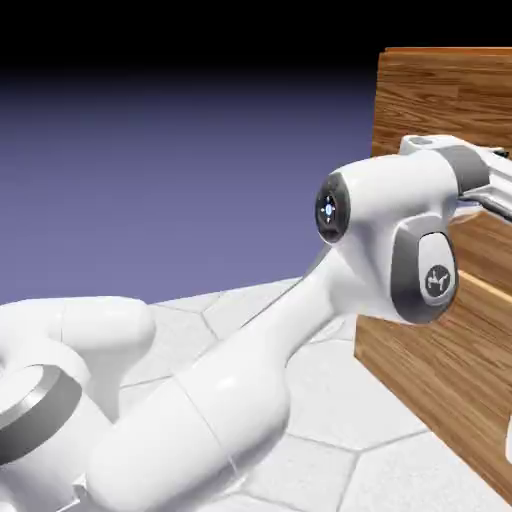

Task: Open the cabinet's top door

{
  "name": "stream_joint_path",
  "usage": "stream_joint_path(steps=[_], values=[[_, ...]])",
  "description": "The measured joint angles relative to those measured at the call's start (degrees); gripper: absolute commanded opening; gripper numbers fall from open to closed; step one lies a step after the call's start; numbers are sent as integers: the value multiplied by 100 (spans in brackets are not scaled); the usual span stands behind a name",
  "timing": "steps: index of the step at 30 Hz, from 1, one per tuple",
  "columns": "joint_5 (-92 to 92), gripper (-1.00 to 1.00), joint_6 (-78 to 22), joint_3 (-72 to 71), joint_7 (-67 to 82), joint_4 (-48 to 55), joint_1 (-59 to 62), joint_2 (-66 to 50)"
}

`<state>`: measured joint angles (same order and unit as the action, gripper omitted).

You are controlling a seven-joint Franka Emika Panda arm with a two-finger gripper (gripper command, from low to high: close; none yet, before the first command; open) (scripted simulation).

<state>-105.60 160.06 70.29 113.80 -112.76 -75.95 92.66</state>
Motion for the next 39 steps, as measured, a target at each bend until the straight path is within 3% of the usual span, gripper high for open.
stream_joint_path(steps=[6,7,12,24,39], values=[[-250,0,42,130,175,891,-897,-59],[-252,-100,43,131,175,905,-912,-61],[-961,-100,-190,26,-572,431,-507,24],[-2808,-100,-1843,-595,-2813,-2045,1351,505],[-2387,-100,-4483,-2369,-4509,-5119,3487,797]])
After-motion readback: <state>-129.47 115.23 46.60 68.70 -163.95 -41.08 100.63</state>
